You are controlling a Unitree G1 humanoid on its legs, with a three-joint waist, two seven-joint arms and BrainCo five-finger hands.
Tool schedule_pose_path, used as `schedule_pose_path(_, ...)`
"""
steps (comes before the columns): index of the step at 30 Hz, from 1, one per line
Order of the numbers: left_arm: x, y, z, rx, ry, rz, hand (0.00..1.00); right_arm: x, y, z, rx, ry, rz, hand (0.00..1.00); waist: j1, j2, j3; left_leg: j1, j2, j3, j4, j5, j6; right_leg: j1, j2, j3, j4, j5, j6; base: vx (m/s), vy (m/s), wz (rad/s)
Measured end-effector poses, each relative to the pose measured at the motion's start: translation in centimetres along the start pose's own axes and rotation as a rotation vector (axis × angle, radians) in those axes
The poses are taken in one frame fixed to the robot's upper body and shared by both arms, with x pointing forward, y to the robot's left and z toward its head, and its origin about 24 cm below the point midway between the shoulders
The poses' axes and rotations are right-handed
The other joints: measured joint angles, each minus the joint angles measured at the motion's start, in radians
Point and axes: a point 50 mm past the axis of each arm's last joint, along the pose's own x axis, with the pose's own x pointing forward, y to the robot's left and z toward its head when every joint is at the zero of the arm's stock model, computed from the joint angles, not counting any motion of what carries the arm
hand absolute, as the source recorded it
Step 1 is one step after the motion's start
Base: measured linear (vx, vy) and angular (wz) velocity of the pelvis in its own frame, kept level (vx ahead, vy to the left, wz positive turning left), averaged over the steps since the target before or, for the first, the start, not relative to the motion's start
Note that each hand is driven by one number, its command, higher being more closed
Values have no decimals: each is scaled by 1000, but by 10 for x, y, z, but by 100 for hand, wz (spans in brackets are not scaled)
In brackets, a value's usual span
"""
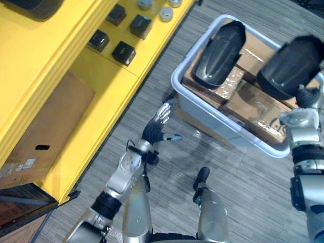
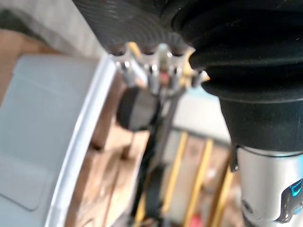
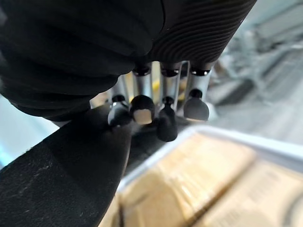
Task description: Walk over and take plastic housings, then place them on the shelf
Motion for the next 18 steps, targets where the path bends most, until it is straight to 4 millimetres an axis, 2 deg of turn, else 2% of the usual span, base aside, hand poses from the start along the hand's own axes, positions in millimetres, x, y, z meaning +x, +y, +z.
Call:
schedule_pose_path(2, 13, 5, 3, 24, 38, -6, 0, -1, 4, 13, -31, -70, 29, 100, -10, -9, -5, -2, 4, 19, -2, 0, 0, -18, 1, 18, 0, 5, -1, -8, 0, -23)
schedule_pose_path(7, 42, 15, -10, 14, 239, -2, 0, -1, 13, 45, -74, -202, 105, 100, -48, -17, -8, -10, 8, 52, -3, 0, 0, -56, 3, 57, 0, 16, -1, -1, 9, -17)
schedule_pose_path(14, 55, 4, -2, -77, 259, -11, 0, -6, 24, 67, -117, -318, 137, 100, -49, -17, -8, -20, 12, 72, -1, 0, 0, -95, 2, 86, 25, 17, -2, 8, 6, -8)
schedule_pose_path(18, 55, -3, -7, -173, 331, -44, 0, -14, 23, 94, -115, -465, 120, 100, -50, -17, -8, -19, 17, 79, -3, 0, 0, -109, 0, 93, 50, 4, -5, -12, 5, -4)
